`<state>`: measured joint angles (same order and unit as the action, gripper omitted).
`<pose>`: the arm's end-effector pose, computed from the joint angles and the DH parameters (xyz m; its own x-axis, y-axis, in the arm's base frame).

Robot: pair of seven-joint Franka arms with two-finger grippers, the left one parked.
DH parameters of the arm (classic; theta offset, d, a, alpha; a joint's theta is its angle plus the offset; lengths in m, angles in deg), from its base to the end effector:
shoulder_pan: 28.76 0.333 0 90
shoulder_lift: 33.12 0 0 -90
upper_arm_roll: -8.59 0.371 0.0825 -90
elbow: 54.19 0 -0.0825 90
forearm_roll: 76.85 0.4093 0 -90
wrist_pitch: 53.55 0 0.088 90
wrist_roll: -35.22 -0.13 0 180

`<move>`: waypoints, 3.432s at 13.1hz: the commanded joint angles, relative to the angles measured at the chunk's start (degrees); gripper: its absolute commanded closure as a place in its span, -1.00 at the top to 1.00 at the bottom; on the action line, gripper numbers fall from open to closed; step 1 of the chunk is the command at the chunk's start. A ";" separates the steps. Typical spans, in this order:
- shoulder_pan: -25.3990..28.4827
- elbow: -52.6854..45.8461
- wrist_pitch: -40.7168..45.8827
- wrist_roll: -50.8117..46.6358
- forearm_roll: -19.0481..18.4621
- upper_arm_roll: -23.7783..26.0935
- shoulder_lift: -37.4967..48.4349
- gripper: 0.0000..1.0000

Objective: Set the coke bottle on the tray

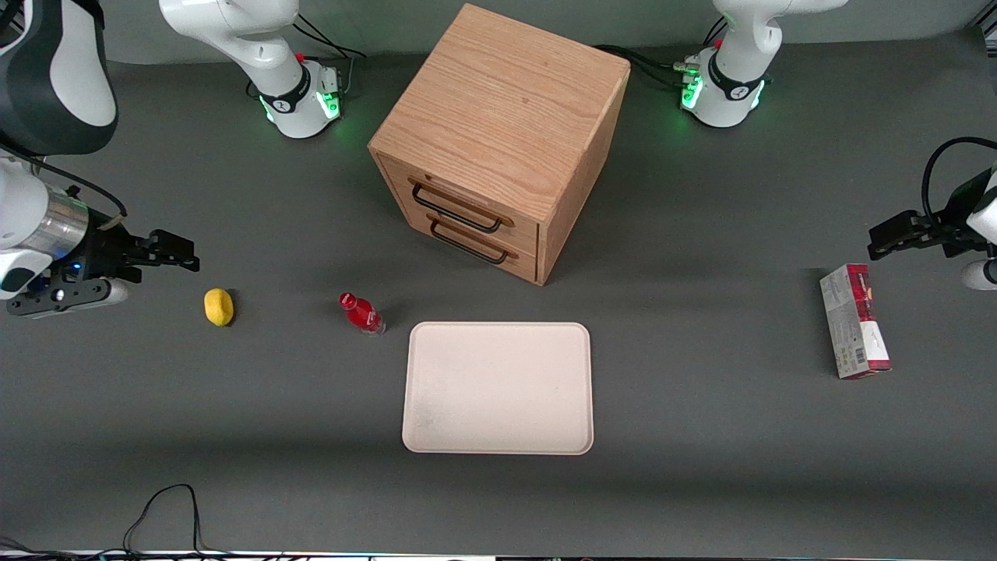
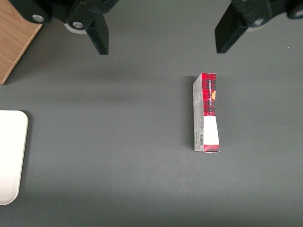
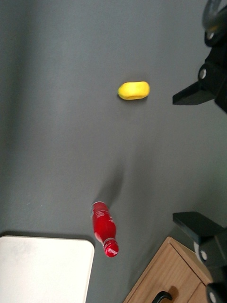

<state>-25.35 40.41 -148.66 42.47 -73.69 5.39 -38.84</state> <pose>0.6123 0.0104 0.5646 0.9887 0.1246 -0.0839 0.1198 -0.9910 -0.0597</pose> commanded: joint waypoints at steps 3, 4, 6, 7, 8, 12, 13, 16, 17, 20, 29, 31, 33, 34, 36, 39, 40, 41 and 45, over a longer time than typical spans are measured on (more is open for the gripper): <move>-1.13 -4.34 2.91 0.31 -0.96 1.35 -0.78 1.00; -1.22 -4.43 2.91 0.48 -0.97 1.35 -0.78 1.00; -1.13 -6.52 2.82 0.22 -0.70 1.35 -2.44 1.00; -1.13 -7.32 3.00 0.13 -0.53 1.35 -2.63 1.00; -1.13 -7.33 3.78 0.13 -0.35 1.35 -2.63 1.00; -1.04 -7.33 5.90 0.13 -0.53 1.35 -2.37 1.00; -1.04 -7.42 5.90 0.04 -0.35 1.35 -2.10 1.00; -0.95 -7.33 7.12 0.13 -0.35 1.35 -1.93 1.00; -0.95 -7.42 7.48 0.13 -0.44 1.35 -1.93 1.00; -0.95 -7.42 7.83 0.13 -0.35 1.35 -1.84 1.00; 12.64 -32.52 14.07 -24.25 -0.44 2.76 -18.60 1.00; 16.96 -34.14 14.07 -30.52 -0.79 2.67 -20.20 1.00; 17.24 -33.79 14.16 -30.37 -0.79 2.67 -20.21 1.00; 17.15 -33.70 14.07 -30.11 -0.70 2.67 -20.12 1.00; 16.89 -31.35 14.42 -28.97 -0.70 2.58 -19.51 1.00; 17.06 -26.42 11.54 -28.61 -0.70 2.49 -19.06 1.00; 17.15 -23.45 8.65 -28.61 -0.70 2.41 -18.98 1.00; 17.15 -19.94 4.71 -28.61 -0.70 2.49 -18.98 1.00; 17.33 -5.43 -11.90 -28.61 -0.79 2.40 -18.98 1.00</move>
<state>-8.36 27.62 -154.00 13.04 -74.09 8.10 -59.47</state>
